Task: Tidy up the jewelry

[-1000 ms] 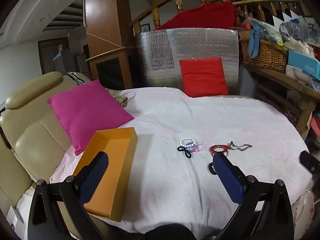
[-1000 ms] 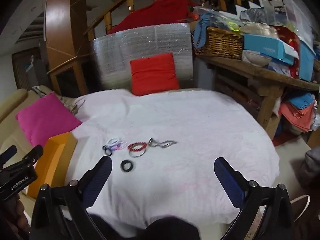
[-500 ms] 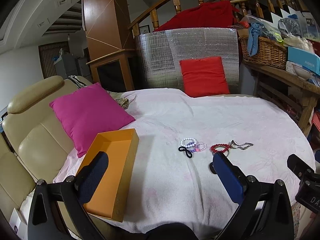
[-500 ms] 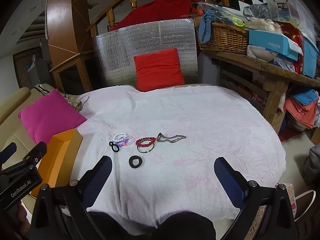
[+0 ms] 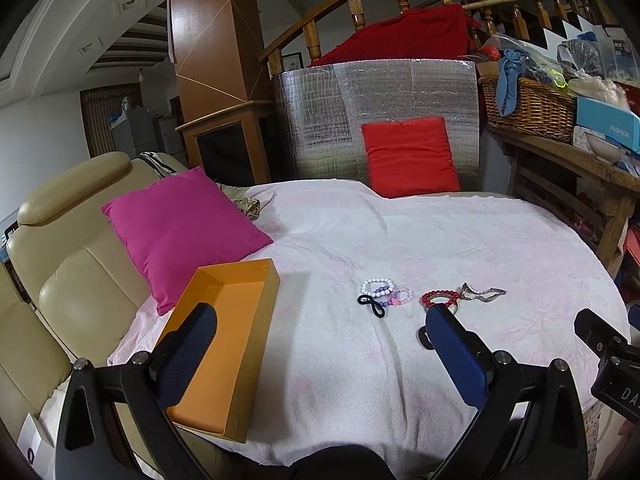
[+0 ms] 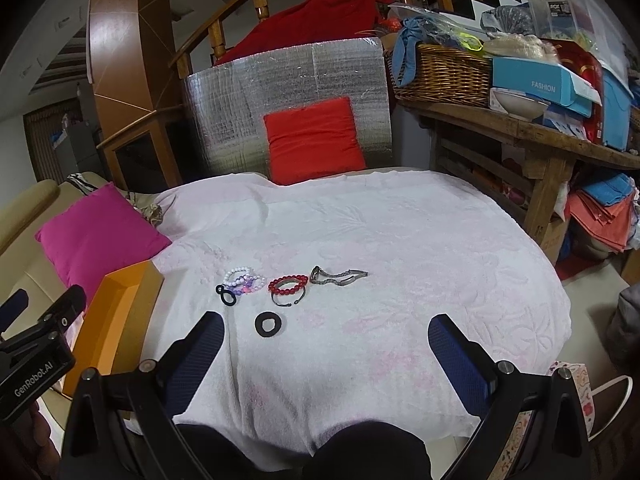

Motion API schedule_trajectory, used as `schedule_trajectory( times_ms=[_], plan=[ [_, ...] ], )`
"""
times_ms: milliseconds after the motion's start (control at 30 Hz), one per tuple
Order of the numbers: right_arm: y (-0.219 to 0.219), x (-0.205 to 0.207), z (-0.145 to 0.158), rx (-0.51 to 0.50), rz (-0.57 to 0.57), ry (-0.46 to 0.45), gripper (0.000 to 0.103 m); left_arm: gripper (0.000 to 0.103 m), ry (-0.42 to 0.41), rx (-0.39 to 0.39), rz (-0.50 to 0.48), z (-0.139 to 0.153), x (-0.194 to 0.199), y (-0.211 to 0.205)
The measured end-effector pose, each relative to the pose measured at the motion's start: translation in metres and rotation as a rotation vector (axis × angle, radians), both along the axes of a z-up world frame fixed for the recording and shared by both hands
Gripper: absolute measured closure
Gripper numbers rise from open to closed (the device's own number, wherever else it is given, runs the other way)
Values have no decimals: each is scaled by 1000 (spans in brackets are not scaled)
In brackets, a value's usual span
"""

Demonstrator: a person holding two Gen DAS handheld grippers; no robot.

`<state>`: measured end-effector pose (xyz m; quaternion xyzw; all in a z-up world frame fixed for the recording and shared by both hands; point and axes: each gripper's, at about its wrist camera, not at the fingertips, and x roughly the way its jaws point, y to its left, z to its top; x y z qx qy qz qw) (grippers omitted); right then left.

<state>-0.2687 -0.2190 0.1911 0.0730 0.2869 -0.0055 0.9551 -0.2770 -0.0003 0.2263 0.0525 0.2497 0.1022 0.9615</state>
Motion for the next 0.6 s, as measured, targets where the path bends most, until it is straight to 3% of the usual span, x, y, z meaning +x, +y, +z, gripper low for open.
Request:
schedule_trajectory(
  times_ms=[600],
  plan=[
    [-3,18,-10,7,-12,41,0,0,27,19,3,-11,13,2]
  ],
)
